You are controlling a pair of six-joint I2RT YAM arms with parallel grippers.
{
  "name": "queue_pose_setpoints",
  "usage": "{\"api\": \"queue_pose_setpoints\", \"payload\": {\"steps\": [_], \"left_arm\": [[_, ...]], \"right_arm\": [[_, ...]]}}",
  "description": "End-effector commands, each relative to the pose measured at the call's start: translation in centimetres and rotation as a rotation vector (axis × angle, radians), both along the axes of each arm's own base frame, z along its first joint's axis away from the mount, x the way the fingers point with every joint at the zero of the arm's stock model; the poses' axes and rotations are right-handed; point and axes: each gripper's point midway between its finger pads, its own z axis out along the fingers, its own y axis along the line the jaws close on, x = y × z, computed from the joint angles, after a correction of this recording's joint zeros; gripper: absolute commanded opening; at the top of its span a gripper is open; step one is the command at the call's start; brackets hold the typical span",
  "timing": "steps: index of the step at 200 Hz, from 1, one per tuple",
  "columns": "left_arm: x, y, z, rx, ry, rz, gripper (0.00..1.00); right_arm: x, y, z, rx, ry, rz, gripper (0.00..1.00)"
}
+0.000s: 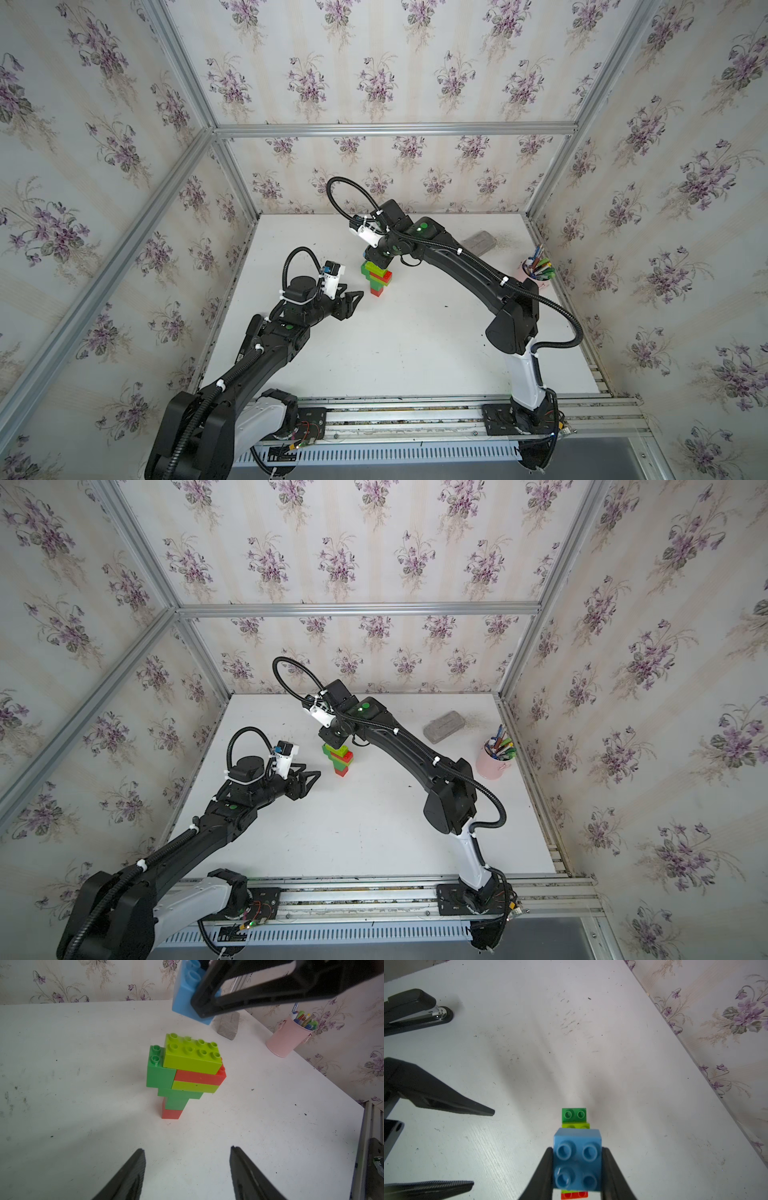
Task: Assemble a spoon with lego
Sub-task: Assemble the lego brick with the lego brick.
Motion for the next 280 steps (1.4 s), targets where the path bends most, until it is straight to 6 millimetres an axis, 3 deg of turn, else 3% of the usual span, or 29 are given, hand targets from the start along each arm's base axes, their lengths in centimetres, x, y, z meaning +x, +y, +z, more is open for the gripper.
{"api": "queue_pose_setpoints", "payload": {"steps": [1,114,280], "left_arm": [[0.4,-0.4,0.6,-0.005,-0.042,-0.02,0.67],[0.9,-1.1,-1.0,-0.004,0.018,-0.022,0.67],[1.1,-1.0,-1.2,-0.004,0.034,-0.009,0.67]], "right_arm": [[-0.6,-0.5,-0.8,-0.026,0.042,0.03,0.22],[-0.6,-1.1,-3.0,-0.056,0.092,0.025,0.22],[-0.9,-1.7,-4.9,-0.088,0.138,0.024,0.22]]}}
